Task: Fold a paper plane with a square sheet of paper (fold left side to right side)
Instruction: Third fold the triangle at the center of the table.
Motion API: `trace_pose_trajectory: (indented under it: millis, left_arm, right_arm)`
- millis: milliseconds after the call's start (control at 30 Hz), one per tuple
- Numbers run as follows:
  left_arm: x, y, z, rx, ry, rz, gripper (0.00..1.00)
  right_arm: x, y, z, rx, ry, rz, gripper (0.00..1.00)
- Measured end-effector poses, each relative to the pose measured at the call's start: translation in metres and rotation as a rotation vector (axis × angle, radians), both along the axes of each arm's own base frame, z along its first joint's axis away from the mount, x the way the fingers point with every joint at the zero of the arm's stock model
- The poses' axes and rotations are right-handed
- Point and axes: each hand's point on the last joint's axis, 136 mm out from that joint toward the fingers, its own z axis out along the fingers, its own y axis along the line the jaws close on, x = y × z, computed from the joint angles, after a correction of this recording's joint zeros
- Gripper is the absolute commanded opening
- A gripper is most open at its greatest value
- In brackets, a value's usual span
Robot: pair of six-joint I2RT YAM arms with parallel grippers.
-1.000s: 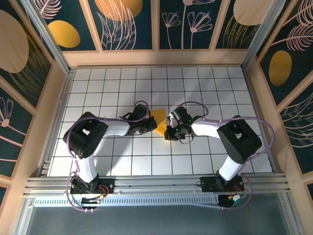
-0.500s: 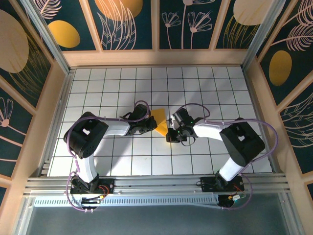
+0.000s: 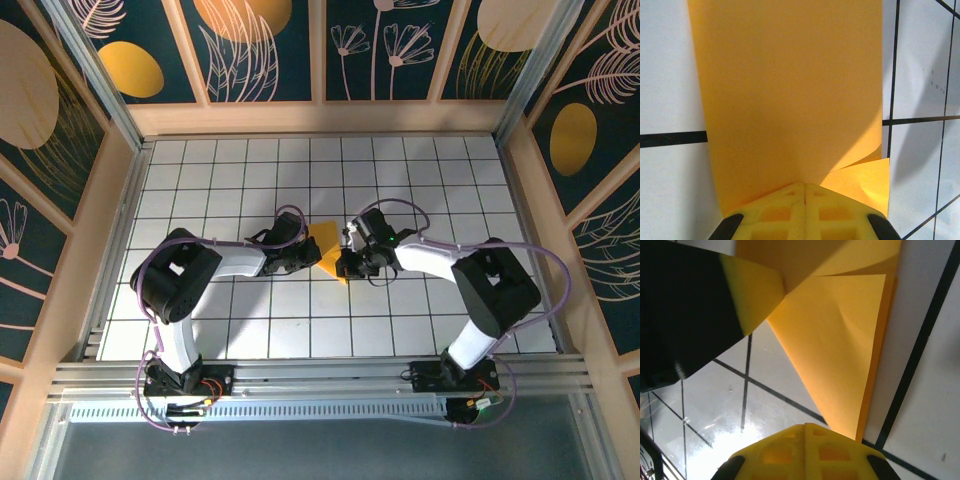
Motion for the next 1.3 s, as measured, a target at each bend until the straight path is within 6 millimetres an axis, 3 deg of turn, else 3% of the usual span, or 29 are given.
trace_pose_trajectory:
  millis: [367,867,1100,1300]
  left_arm:
    - [0.000,0.000,0.000,0.003,0.003,0.000,0.00]
    - [0.001,0.000,0.000,0.006,0.007,0.000,0.00]
    - [0.008,-0.005,0.000,0.006,0.005,0.002,0.00]
    - [0.021,-0.012,0.001,0.017,-0.013,0.000,0.00]
  right_arm:
    - [-0.011,-0.008,-0.021,-0.033,0.045,0.001,0.00]
    - [-0.018,-0.012,-0.021,0.004,0.017,0.002,0.00]
    - [-0.024,-0.033,-0.011,-0.001,0.051,-0.033,0.00]
    - [0.022,-0.061,0.030,0.041,-0.105,-0.130,0.27]
